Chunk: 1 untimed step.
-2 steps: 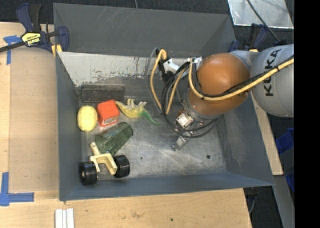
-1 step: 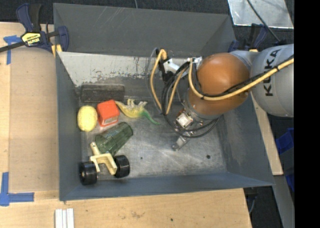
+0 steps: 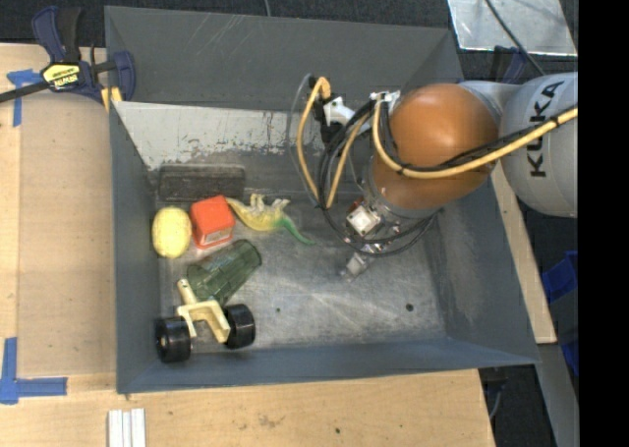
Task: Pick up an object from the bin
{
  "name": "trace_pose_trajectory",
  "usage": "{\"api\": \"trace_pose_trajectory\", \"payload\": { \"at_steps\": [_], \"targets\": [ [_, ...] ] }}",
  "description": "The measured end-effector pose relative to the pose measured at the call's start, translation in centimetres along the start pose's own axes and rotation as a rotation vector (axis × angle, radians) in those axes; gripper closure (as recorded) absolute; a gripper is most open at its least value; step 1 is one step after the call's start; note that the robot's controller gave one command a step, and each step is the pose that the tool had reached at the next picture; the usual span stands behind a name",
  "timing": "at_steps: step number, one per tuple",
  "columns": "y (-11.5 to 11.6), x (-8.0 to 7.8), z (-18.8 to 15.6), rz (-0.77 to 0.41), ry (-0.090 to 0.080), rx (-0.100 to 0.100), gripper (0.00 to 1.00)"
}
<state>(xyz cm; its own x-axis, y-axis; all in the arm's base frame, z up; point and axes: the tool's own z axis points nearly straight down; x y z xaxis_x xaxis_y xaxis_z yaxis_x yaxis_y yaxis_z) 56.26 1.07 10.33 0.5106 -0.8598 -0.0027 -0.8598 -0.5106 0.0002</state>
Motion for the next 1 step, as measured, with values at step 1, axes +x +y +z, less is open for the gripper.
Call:
{"api": "trace_pose_trajectory", "payload": {
  "at_steps": [1],
  "targets": [
    [4.23,-0.05,-0.16,-0.084,0.003,0.007,1.00]
  ]
}}
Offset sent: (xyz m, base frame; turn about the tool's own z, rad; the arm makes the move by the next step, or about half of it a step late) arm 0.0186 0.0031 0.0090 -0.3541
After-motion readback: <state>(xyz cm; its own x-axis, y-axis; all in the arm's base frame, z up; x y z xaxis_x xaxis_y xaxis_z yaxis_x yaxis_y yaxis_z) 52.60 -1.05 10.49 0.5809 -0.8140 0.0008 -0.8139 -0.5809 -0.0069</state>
